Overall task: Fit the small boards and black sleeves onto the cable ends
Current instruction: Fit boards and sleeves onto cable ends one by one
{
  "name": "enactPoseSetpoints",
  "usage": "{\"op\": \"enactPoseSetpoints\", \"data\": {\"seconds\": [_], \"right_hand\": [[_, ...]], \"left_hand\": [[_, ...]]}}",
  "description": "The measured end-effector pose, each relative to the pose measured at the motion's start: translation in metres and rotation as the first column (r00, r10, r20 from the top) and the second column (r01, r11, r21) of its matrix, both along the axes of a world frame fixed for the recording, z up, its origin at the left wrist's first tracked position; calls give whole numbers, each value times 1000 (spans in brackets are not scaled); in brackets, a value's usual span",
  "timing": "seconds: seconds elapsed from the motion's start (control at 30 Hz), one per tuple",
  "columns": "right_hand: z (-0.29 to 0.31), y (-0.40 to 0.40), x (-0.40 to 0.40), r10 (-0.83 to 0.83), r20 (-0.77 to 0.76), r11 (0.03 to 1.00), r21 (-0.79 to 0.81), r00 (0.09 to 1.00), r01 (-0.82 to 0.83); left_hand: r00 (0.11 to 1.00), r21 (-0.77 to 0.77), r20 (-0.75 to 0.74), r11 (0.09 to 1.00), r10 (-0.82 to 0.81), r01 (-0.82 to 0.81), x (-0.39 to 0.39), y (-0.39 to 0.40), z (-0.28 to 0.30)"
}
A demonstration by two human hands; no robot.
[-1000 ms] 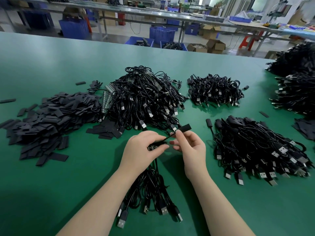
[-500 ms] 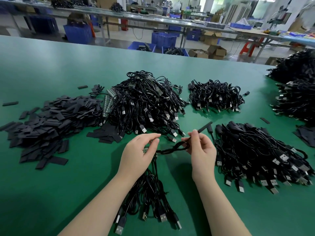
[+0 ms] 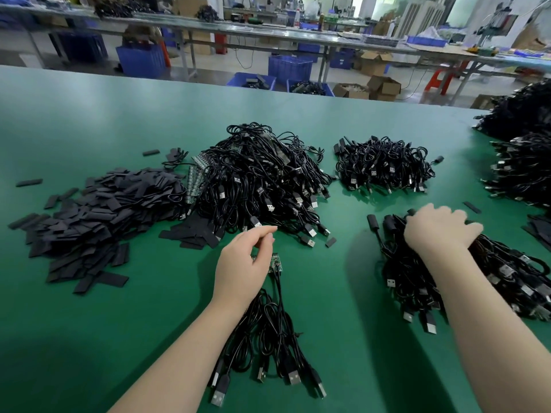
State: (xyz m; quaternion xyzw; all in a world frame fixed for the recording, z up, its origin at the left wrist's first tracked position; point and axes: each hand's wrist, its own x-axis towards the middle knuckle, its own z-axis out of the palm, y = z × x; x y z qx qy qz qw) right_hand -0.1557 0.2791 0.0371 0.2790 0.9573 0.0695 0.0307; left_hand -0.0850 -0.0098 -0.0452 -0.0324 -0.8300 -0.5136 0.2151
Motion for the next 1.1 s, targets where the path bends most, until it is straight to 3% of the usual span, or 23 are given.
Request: {"op": "enactPoseSetpoints", "data": {"seconds": [0.07,0.17,0.23,0.3,0.33,0.4,0.47,0.5,0.63,0.73,0.9,1.1], "right_hand": [[-16,2,0,10,89,998,61,996,-16],[-21,-1,-3,-16,92,995,102,996,7],[-13,-14,-4,-7,43,991,131,999,1],[-8,-34,2,140,-123,979,168,983,-118],[-7,-46,8,248,-216,965,144,944,-220],[-9,-78,24,384,-294,894,-120,875,-433],[-20,-114,39,461,-235,750,-411,855,-518],[-29,-130,45,511,-213,698,-463,833,-546],[-61,-157,56,591,-293,632,-412,752,-657],[-69,-153,56,568,-378,558,-475,731,-680],[-75,-145,60,516,-456,535,-489,725,-689],[-77,-140,65,608,-397,525,-449,687,-723]], "left_hand": [[999,23,17,999,28,-28,-2,-3,0],[998,40,31,998,52,-54,-6,-8,1],[997,44,48,997,61,-63,-7,-10,1],[995,25,71,997,69,-71,-8,-12,1],[994,10,83,997,75,-76,-9,-13,0],[990,-26,106,996,91,-88,-9,-16,0],[984,-87,138,991,115,-104,-10,-19,1],[978,-125,165,986,129,-110,-10,-20,1],[961,-230,243,970,132,-76,-11,-22,1],[964,-208,243,976,111,-60,-10,-22,4],[973,-157,225,988,47,-11,-10,-18,3],[980,-180,196,984,42,-6,-11,-19,2]]}}
